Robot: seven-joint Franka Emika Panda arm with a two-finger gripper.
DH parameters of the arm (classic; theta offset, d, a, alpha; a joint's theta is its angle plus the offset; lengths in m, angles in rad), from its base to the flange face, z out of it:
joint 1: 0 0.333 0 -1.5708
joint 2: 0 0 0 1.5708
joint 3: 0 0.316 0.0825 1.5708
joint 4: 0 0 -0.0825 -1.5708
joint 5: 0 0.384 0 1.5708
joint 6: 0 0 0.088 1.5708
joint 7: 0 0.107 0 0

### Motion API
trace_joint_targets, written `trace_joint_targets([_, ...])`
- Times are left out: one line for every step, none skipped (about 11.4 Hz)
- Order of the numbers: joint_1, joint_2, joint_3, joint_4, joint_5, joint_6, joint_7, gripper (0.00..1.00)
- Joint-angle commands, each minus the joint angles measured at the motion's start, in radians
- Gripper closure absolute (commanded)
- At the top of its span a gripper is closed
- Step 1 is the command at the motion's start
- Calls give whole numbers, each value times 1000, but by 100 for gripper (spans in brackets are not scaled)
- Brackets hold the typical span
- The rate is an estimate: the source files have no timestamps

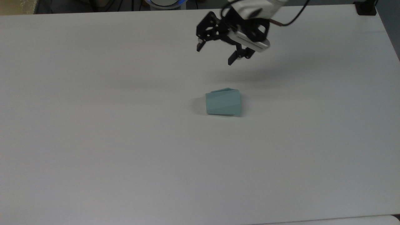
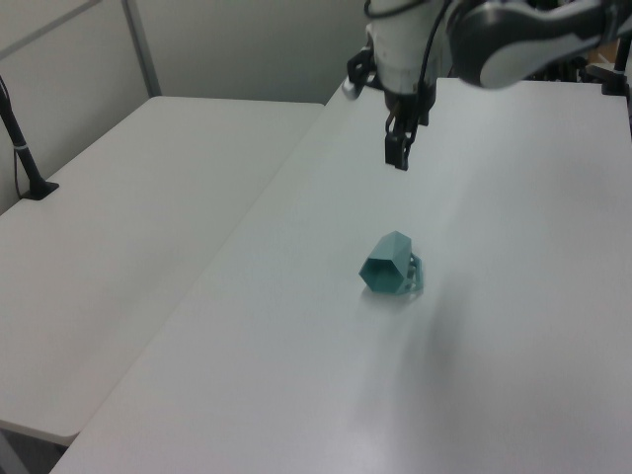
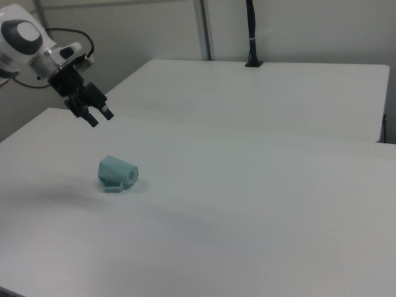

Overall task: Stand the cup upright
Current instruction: 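Move the gripper down toward the open rim of the teal cup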

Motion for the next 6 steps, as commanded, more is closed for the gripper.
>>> trace_joint_targets([90, 122, -14, 70, -155, -19, 69, 0])
trace_joint_targets([110, 139, -14, 75, -169, -16, 69, 0])
trace_joint_targets([123, 143, -14, 75, -171, -14, 69, 0])
trace_joint_targets([138, 145, -14, 73, -171, -14, 69, 0])
trace_joint_targets([149, 159, -14, 73, -169, -14, 69, 0])
trace_joint_targets([150, 182, -14, 75, -169, -7, 70, 0])
